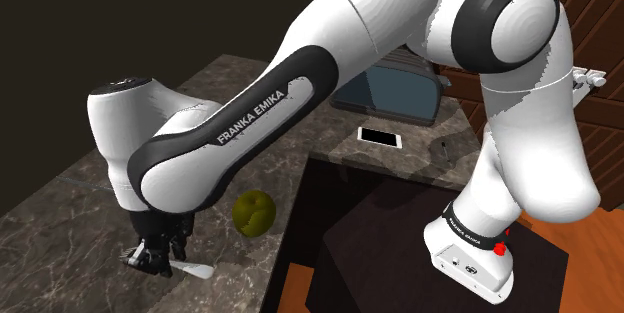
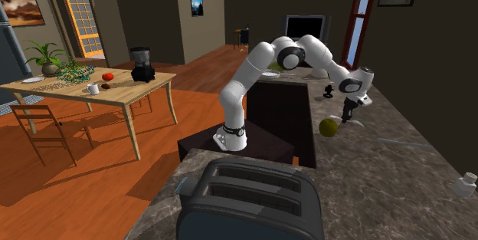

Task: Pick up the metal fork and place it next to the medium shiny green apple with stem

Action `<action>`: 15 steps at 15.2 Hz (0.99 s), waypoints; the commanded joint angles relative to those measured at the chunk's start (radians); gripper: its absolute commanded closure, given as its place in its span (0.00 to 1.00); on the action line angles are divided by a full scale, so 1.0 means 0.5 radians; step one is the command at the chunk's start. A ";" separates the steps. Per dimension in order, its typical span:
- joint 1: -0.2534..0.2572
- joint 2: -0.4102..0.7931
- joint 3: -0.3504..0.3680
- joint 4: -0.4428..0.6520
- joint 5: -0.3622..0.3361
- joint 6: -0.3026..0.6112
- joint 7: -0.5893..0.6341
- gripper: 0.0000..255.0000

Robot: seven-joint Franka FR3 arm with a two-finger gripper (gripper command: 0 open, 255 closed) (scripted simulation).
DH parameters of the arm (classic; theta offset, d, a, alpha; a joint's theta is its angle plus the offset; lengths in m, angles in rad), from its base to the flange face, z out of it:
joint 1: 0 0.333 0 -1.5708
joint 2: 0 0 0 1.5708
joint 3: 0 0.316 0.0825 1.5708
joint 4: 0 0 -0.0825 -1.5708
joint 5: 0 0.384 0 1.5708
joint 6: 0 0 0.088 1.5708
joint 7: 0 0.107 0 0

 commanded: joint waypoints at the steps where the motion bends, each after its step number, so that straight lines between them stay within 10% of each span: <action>1: 0.004 0.021 -0.005 -0.009 -0.006 0.031 -0.002 1.00; 8: 0.004 0.022 -0.005 -0.008 -0.006 0.031 -0.002 1.00; 9: 0.004 0.022 -0.005 -0.009 -0.006 0.031 -0.002 0.00; 15: -0.010 -0.016 0.002 0.003 0.005 -0.019 -0.008 0.00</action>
